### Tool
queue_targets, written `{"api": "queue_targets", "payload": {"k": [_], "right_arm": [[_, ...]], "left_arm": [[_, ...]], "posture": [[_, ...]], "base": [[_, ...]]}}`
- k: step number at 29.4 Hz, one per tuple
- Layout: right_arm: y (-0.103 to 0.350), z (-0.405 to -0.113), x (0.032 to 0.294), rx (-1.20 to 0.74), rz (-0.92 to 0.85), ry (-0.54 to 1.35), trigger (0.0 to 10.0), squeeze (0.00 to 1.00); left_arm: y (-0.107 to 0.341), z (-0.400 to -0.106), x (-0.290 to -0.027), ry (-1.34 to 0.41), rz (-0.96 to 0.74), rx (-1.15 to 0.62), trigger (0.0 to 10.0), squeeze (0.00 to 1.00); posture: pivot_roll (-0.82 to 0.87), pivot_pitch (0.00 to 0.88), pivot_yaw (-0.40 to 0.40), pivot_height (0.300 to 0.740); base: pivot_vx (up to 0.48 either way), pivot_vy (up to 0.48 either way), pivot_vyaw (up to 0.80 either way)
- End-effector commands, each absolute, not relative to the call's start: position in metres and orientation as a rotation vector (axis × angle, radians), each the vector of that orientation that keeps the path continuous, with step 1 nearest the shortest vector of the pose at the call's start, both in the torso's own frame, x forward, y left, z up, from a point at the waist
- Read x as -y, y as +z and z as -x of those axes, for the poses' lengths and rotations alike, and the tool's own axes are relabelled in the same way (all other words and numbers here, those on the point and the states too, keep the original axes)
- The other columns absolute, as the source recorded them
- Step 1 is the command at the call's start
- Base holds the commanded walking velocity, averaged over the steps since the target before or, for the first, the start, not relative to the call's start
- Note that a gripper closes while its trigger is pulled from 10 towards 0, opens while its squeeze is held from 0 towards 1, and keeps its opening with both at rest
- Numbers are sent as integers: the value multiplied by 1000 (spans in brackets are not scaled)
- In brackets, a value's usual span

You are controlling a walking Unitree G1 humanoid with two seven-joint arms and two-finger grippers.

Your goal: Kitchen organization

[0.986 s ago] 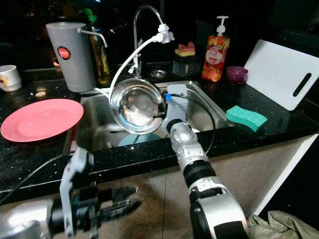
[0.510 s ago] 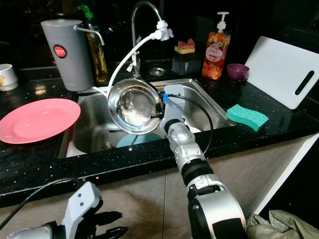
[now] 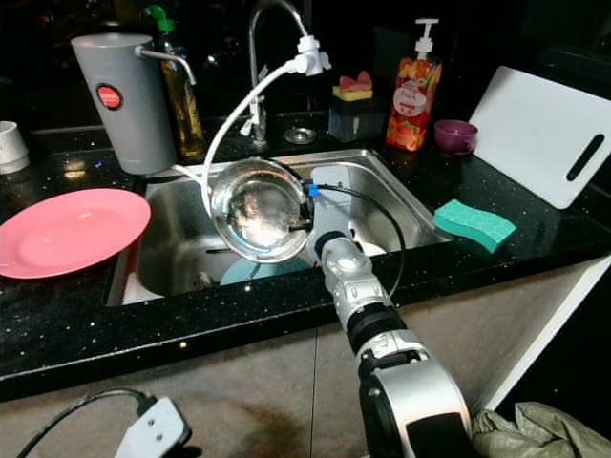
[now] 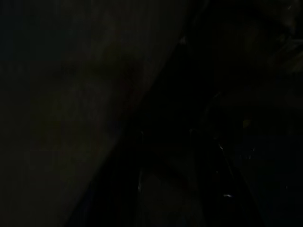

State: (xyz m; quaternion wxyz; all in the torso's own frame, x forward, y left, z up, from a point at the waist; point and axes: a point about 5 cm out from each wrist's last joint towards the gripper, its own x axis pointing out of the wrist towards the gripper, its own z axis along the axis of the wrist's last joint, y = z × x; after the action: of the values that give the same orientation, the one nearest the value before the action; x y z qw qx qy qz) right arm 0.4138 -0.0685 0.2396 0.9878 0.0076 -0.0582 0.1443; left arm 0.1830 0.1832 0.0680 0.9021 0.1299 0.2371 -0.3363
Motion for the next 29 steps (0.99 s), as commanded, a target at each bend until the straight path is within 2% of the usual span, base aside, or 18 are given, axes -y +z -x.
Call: {"api": "queue_targets", "payload": {"k": [1,11,12,13,14,20,29], "right_arm": [[244,-414,66,140,-1,295,10000,1000],[242,-413,64,140,8,312,10000,1000],[243,-413,63,148,8,317,10000,502],[243,-413,63,148,8,317,10000,502],[245,-413,63,167,4,325,10000,0],[254,-412,64,217,27,301,10000,0],[275,-399,83,387,64,234,10000,0]], "left_arm": [[60,-179,-185,-678,-265,-517,10000,0],[47,-187,-196,-516,-270,-527,10000,0],[46,-188,-197,-505,-266,-524,10000,0],[46,-188,-197,-505,-266,-524,10000,0],[46,-191,-198,-484,-259,-516,10000,0],[44,-192,-202,-435,-230,-519,10000,0],[32,-195,-211,-361,-205,-540,10000,0]], "posture": [[108,140,-40,740],[107,140,-39,740],[107,140,-39,740],[107,140,-39,740],[107,140,-39,740],[102,140,-38,740],[93,139,-34,740]], "base": [[0,0,0],[0,0,0],[0,0,0],[0,0,0],[0,0,0],[0,0,0],[0,0,0]]}}
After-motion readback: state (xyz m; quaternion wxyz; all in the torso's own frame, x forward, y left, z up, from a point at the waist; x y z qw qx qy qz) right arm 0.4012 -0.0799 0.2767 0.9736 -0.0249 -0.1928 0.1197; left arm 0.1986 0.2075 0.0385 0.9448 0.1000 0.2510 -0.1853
